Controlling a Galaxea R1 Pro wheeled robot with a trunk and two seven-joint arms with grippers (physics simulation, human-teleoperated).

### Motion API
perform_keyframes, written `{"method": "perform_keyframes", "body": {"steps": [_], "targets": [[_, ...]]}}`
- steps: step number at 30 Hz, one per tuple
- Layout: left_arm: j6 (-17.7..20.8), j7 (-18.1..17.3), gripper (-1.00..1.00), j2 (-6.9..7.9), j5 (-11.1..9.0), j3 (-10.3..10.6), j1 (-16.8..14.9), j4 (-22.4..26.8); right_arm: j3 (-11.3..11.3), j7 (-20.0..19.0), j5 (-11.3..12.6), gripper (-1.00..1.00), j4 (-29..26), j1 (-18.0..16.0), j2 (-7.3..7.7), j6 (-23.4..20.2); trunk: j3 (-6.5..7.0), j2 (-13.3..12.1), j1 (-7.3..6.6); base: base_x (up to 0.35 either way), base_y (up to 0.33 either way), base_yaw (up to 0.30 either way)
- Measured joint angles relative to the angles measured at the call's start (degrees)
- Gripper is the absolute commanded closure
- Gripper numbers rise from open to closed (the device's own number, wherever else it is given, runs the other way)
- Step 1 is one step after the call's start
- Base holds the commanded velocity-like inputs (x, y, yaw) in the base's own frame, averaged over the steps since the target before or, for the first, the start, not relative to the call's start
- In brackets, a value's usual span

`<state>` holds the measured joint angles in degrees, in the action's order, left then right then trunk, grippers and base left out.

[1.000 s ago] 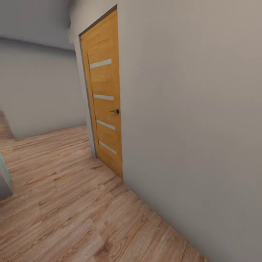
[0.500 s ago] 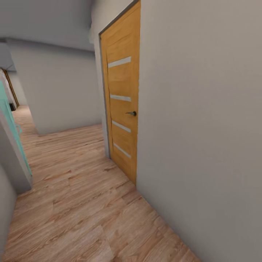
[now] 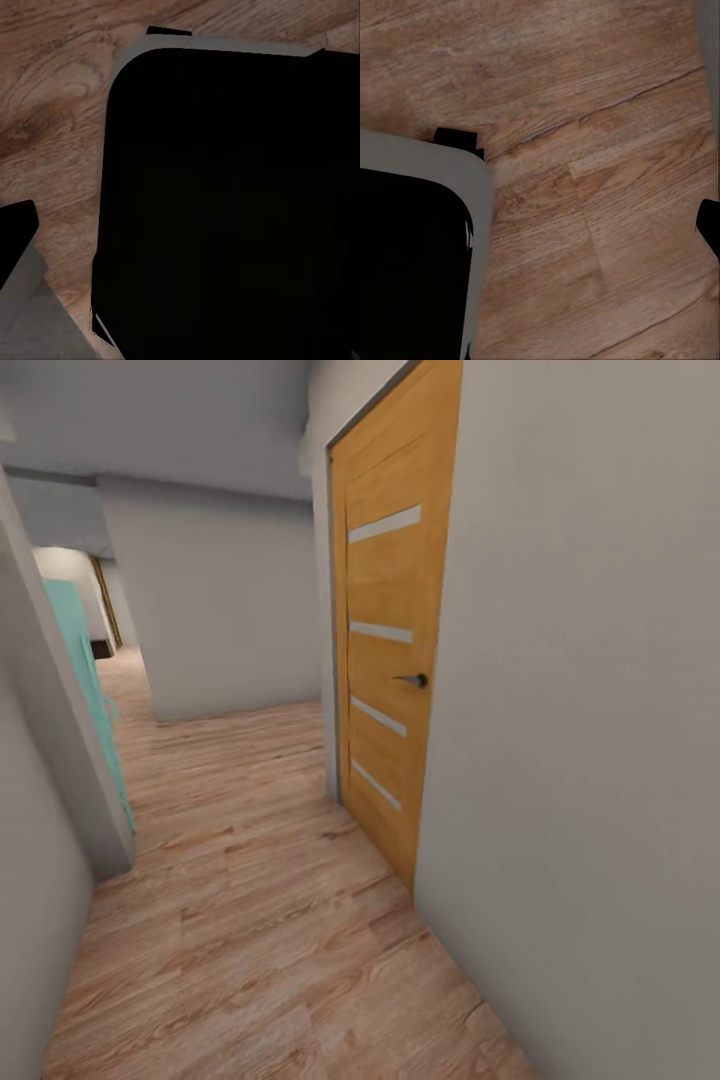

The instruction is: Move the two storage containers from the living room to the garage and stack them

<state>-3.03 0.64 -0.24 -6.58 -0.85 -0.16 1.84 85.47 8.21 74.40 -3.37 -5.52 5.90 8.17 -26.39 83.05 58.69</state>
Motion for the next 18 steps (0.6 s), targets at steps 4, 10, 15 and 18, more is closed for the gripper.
{"method": "perform_keyframes", "body": {"steps": [4,10,15,18], "targets": [[0.0,0.0,-1.00,0.00,0.0,0.0,0.0,0.0,0.0,0.0,0.0,-1.00,0.0,0.0,0.04,0.0,0.00,0.0,0.00,0.322,0.000,0.274],[0.0,0.0,-1.00,0.00,0.0,0.0,0.0,0.0,0.0,0.0,0.0,-1.00,0.0,0.0,0.08,0.0,0.00,0.0,0.00,0.322,0.000,0.274],[0.0,0.0,-1.00,0.00,0.0,0.0,0.0,0.0,0.0,0.0,0.0,-1.00,0.0,0.0,0.09,0.0,0.00,0.0,0.00,0.322,0.000,0.274],[0.0,0.0,-1.00,0.00,0.0,0.0,0.0,0.0,0.0,0.0,0.0,-1.00,0.0,0.0,0.09,0.0,0.00,0.0,0.00,0.322,0.000,0.274]]}}
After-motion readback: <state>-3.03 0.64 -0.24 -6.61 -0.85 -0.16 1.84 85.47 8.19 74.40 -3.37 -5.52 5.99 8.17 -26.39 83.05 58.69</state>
